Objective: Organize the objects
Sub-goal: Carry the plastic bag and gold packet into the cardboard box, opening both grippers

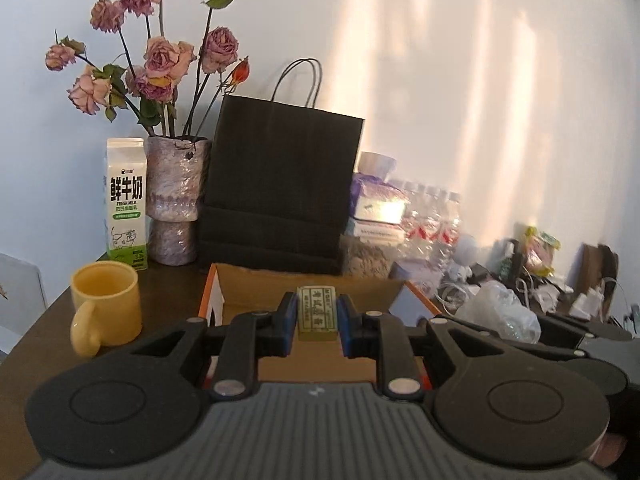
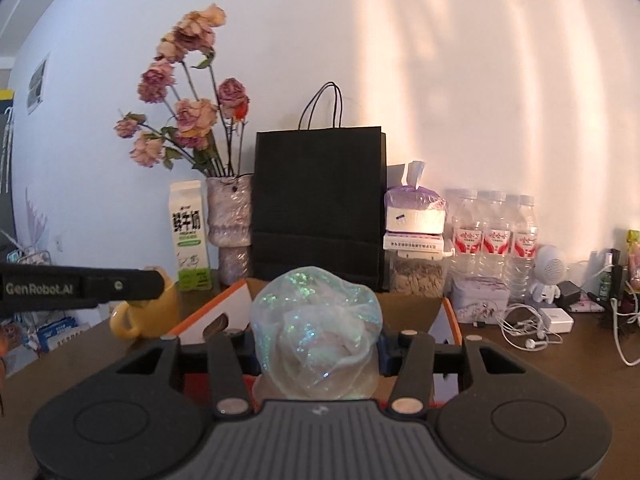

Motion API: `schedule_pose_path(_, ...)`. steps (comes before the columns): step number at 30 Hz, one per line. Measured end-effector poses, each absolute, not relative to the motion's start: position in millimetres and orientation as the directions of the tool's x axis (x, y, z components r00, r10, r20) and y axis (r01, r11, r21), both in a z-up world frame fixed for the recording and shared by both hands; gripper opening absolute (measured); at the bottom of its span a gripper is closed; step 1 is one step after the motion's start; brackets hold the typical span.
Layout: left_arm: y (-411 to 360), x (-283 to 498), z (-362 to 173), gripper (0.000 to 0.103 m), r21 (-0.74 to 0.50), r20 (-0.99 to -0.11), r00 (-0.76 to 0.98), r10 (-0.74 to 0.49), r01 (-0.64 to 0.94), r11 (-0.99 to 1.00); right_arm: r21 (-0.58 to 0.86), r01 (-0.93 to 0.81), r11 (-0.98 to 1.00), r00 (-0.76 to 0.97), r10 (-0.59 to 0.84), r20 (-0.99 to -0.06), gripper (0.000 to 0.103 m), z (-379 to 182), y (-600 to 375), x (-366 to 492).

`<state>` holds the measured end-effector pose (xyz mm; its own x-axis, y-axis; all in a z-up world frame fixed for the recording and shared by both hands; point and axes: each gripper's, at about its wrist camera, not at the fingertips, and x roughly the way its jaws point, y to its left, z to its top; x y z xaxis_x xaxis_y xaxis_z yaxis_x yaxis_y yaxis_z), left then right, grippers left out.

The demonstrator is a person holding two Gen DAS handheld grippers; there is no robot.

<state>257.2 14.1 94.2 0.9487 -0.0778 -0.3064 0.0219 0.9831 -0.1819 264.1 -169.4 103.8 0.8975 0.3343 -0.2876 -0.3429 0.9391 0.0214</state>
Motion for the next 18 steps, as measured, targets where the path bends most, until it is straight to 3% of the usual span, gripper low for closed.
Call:
schedule_pose_path(5, 15.8, 304.4, 89.4, 0.022, -0.212, -0.311, 0.949, -0.047, -0.021, 0.977, 0.037, -0.327, 0.944, 0.897, 0.322, -0.302, 0.047, 103.2, -153.3, 310.6)
schedule_pose_path(12, 9.5, 360.2, 72.0, 0.022, -0.154, -0.359, 0.932, 0.051, -0.113, 0.982, 0.029, -0.290, 0.957, 0.887, 0.280, -0.368, 0.047, 82.6, -143.5, 367.9)
schedule_pose_path(18, 15.0, 382.0, 48.5, 0.022, -0.161, -0.435, 0.900, 0.031, -0.112, 0.981, 0.043, -0.267, 0.963, 0.863, 0.259, -0.435, 0.047, 61.1, -150.8, 390.6)
